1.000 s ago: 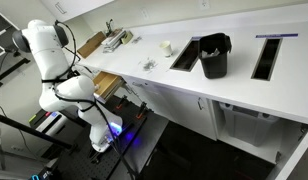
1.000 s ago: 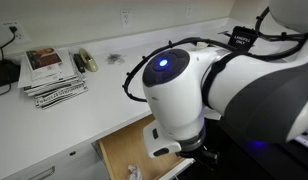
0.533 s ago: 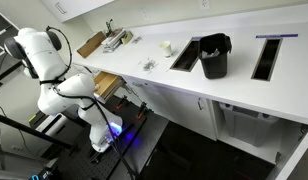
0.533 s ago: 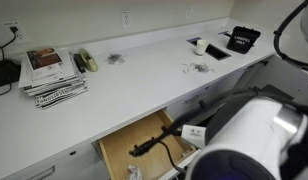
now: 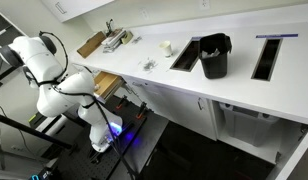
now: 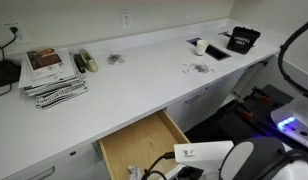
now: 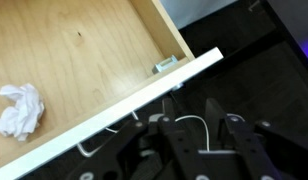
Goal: Pick up the trash paper, put it in the drawer and close it
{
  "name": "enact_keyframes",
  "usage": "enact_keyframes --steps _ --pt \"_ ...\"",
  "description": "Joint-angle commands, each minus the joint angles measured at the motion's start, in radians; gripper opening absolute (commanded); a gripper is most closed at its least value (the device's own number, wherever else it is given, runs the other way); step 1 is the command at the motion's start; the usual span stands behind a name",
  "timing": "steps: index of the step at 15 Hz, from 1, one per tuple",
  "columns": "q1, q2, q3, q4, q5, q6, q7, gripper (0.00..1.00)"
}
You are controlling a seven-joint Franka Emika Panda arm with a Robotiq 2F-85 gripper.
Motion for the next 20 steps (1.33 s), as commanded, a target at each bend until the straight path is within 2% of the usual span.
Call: enact_keyframes --steps 1,3,5,6,8,11,15,20 --pt "0.024 0.001 -0.033 -0.007 -0.034 0.038 -0.010 0.33" --pt "0.028 0.007 -0.046 -0.020 -0.079 0.081 -0.009 0.19" --pt "0.028 0.007 -0.047 -0.022 -0.085 0.085 -0.010 0.16" --pt "0.028 0.007 -0.047 -0.022 -0.086 0.085 -0.010 0.04" --pt "0.041 0.013 -0.052 -0.025 -0.124 0.103 -0.020 0.00" --pt "0.043 0.017 -0.056 -0.051 -0.188 0.163 -0.019 0.00" --pt "0.033 0.030 -0.058 -0.087 -0.264 0.300 -0.002 0.00" --pt "0.020 0.075 -0.076 -0.093 -0.305 0.399 -0.021 0.00"
